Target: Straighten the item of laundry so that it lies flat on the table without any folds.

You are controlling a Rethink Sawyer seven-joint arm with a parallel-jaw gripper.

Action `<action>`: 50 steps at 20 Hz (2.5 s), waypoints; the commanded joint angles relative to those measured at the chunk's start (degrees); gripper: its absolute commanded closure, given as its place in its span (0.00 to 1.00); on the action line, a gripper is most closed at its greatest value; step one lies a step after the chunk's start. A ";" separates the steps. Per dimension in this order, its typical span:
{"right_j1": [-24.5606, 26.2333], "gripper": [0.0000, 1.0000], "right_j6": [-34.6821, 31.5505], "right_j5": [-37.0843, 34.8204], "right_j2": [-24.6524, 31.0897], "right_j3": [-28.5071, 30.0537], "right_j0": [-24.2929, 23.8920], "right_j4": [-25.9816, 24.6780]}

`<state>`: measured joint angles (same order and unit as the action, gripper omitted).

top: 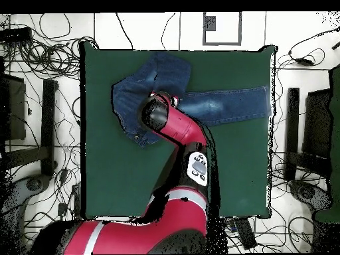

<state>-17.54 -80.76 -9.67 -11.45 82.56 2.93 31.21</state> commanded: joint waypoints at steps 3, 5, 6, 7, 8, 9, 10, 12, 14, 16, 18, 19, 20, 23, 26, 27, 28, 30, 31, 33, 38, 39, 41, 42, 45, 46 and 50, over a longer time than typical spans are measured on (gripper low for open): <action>1.34 1.00 -17.68 1.92 9.13 5.96 -0.85 2.74; 1.26 1.00 -17.91 1.76 8.96 6.15 -0.67 2.82; 1.35 1.00 -18.00 1.28 8.44 5.84 -0.32 2.98; 1.19 1.00 -18.36 1.55 8.47 6.15 -0.27 3.14; 1.08 1.00 -18.67 1.44 8.55 6.30 -0.35 3.43; 0.95 1.00 -18.65 0.70 8.11 6.18 -0.13 3.59; 0.83 1.00 -18.63 -0.05 7.66 6.06 0.09 3.74; 0.54 1.00 -18.82 -1.67 6.68 5.82 0.60 4.14; 0.57 1.00 -18.50 -1.96 6.34 5.37 0.70 4.12; 0.57 1.00 -18.47 -2.82 5.87 5.22 1.07 4.23; 0.55 1.00 -18.52 -4.69 4.70 4.67 1.90 4.34; 0.26 1.00 -18.45 -5.55 4.13 4.69 2.32 4.20; -0.04 1.00 -18.39 -5.87 3.81 4.88 2.67 4.10; -0.59 1.00 -18.65 -6.79 2.70 5.27 3.71 4.14; -1.29 1.00 -19.41 -8.86 0.73 5.43 5.35 4.29; -1.66 1.00 -19.70 -9.51 0.32 5.57 5.87 4.40; -1.89 1.00 -19.66 -10.25 -0.06 5.14 6.19 4.34; -2.11 1.00 -18.98 -11.26 -0.46 4.31 7.00 3.83; -2.11 1.00 -18.50 -11.06 -0.25 4.05 7.13 3.64; -1.86 1.00 -17.71 -10.74 0.26 3.67 7.10 3.37; -0.60 1.00 -15.26 -10.13 0.34 1.76 6.69 2.15; -0.60 1.00 -15.41 -9.38 0.36 1.96 6.60 2.29; -0.50 1.00 -15.12 -9.36 0.27 2.01 6.29 2.11; -0.36 1.00 -14.61 -9.13 0.25 1.81 6.21 1.77; -0.74 0.00 -12.10 -6.87 1.81 1.97 5.06 0.36; -1.09 0.00 -11.29 -5.72 2.67 2.45 4.48 -0.09; -1.93 0.00 -9.45 -5.59 3.67 3.93 3.57 -1.55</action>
<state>-20.32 -80.77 -13.77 -13.98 83.00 7.51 32.68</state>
